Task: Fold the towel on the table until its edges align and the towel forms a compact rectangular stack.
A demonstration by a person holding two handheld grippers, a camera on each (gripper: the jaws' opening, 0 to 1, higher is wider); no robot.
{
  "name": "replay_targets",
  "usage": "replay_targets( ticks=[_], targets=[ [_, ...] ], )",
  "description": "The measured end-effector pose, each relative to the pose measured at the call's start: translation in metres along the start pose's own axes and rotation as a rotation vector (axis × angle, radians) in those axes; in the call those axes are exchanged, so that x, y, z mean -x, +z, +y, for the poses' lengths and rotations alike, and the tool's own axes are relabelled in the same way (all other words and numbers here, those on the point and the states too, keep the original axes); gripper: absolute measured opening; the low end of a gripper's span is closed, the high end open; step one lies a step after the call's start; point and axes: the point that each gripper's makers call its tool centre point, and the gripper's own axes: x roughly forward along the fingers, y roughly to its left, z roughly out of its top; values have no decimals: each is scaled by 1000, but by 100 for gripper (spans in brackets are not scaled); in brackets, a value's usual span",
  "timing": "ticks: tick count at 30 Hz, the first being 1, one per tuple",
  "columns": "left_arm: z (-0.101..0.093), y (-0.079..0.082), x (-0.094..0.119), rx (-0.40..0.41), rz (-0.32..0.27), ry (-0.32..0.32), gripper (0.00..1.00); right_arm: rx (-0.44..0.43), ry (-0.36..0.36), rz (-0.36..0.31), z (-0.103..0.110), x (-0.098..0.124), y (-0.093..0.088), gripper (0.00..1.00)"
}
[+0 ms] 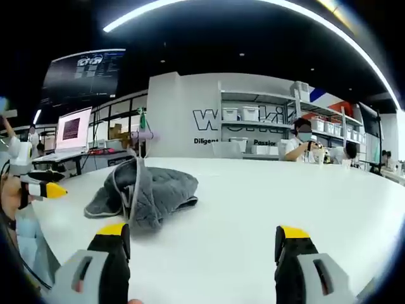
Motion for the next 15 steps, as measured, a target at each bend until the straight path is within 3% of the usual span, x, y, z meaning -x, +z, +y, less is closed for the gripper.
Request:
replay_targets(
  ticks=[15],
  targets=[
    [-1, -8, -6, 9, 18, -13, 99, 3, 0, 22, 2, -4, -6, 99]
  ],
)
